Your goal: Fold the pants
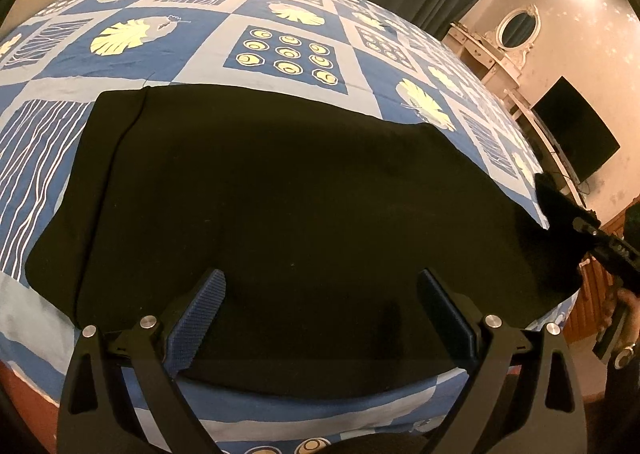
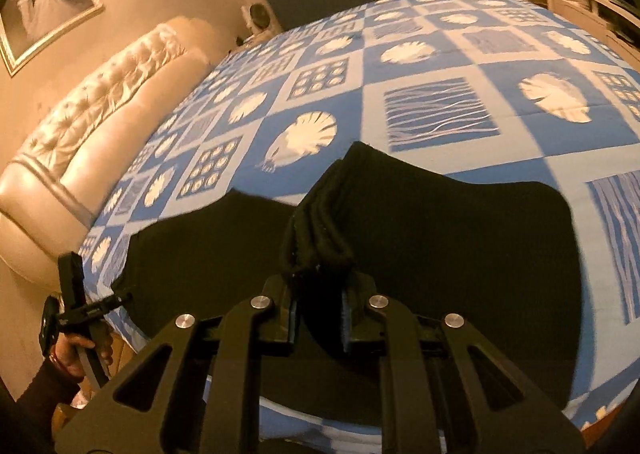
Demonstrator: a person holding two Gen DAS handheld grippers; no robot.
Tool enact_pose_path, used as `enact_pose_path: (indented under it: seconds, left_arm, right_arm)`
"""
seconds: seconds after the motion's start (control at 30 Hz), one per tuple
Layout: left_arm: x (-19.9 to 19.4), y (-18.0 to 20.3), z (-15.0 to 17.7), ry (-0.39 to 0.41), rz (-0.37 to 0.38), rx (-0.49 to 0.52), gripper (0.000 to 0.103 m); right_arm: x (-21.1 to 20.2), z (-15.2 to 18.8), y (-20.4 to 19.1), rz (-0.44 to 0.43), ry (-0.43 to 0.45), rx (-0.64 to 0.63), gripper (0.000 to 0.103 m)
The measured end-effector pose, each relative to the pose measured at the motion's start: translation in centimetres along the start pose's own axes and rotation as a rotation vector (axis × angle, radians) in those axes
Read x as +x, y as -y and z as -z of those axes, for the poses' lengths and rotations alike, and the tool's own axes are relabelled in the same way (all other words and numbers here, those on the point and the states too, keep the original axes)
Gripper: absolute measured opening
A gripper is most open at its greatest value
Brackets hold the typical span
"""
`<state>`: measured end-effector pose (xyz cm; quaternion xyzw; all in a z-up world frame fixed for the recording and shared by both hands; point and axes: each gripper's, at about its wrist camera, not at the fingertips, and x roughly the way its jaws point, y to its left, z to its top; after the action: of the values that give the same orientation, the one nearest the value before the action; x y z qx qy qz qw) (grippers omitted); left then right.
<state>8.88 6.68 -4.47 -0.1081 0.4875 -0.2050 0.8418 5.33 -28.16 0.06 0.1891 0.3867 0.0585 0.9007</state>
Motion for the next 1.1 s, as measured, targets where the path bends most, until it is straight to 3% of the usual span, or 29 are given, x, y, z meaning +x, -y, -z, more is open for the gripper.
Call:
enact_pose_path:
  seconds: [0.4,1.1]
  left_arm:
    - [0.0,0.0,0.0,0.001,0.009,-0.004,0.095]
    - [0.0,0.0,0.1,0.001,0.011,-0.005,0.095]
  right_arm:
    - [3.9,1.5,-3.8,0.005,-0.064,-0.065,0.015]
    - [5.8,4.1,-7.2,-0.033,-0.123,-0.140,0.015]
